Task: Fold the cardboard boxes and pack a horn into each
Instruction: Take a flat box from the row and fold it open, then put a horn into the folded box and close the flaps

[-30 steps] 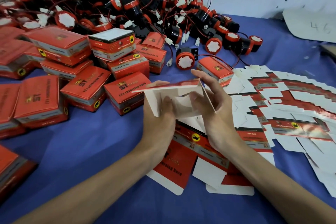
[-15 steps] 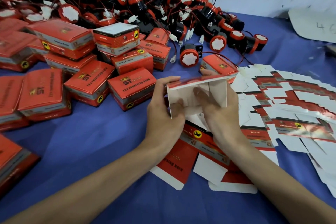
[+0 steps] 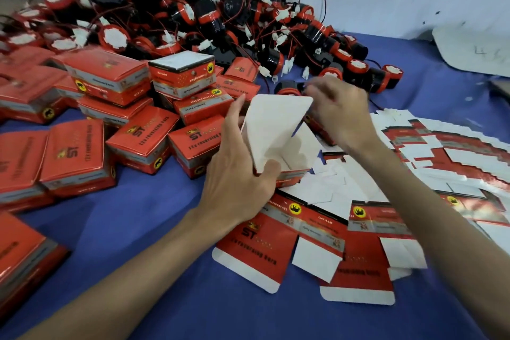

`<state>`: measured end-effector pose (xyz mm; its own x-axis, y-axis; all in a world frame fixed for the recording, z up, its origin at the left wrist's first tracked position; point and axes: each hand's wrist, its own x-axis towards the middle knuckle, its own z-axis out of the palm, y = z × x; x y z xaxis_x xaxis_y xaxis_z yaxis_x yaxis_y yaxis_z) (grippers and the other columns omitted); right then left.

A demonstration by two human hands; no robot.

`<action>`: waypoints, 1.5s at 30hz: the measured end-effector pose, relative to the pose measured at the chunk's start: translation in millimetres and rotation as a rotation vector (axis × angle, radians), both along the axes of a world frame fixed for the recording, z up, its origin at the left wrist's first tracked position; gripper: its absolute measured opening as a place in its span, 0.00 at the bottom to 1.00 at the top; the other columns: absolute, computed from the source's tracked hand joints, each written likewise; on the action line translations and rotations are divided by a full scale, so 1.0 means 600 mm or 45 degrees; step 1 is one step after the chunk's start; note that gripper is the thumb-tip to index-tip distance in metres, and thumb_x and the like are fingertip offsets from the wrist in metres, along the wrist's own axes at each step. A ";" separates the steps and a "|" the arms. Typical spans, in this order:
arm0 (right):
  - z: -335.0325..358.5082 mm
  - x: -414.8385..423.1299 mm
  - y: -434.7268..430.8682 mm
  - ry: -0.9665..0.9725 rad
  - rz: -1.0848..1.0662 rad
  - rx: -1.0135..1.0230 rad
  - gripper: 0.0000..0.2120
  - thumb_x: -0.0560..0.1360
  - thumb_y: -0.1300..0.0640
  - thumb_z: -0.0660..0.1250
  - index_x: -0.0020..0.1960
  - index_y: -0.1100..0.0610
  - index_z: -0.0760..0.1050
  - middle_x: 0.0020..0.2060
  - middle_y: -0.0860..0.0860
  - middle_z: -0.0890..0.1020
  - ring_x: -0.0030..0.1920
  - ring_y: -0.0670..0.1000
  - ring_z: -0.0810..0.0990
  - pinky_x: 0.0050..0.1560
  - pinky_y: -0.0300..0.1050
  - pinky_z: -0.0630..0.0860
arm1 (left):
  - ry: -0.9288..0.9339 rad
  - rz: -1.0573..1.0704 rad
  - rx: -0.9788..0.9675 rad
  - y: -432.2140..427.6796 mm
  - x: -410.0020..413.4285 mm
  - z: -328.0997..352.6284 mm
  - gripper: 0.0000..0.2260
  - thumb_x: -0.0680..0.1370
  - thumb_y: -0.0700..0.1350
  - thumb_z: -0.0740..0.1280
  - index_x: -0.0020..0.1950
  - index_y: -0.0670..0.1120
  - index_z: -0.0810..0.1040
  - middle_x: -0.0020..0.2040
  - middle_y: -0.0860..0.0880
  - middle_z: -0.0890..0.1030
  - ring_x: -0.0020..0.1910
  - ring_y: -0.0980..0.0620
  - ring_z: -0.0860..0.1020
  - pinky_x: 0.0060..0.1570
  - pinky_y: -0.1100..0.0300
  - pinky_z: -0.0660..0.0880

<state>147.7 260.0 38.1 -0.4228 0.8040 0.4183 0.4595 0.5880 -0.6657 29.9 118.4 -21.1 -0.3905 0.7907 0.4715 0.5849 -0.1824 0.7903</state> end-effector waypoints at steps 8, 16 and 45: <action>-0.015 -0.082 0.133 -1.149 0.104 0.195 0.22 0.77 0.55 0.64 0.69 0.50 0.62 0.57 0.62 0.68 0.57 0.65 0.71 0.55 0.57 0.71 | 0.232 0.048 0.158 0.017 -0.030 -0.005 0.22 0.75 0.38 0.60 0.69 0.47 0.63 0.60 0.56 0.69 0.56 0.70 0.66 0.55 0.80 0.61; 0.039 -0.039 0.084 -0.121 0.172 0.510 0.31 0.71 0.53 0.74 0.67 0.63 0.65 0.61 0.61 0.72 0.62 0.55 0.72 0.63 0.38 0.67 | 0.388 0.118 0.037 0.041 -0.049 0.001 0.14 0.73 0.42 0.66 0.58 0.42 0.74 0.52 0.46 0.70 0.43 0.54 0.69 0.40 0.67 0.63; 0.022 -0.022 -0.062 -1.247 0.254 0.744 0.32 0.73 0.36 0.42 0.71 0.45 0.65 0.59 0.51 0.74 0.59 0.54 0.69 0.51 0.48 0.63 | -0.069 -0.009 -0.038 0.041 -0.053 0.001 0.14 0.77 0.48 0.67 0.52 0.51 0.60 0.43 0.46 0.76 0.42 0.49 0.76 0.41 0.46 0.75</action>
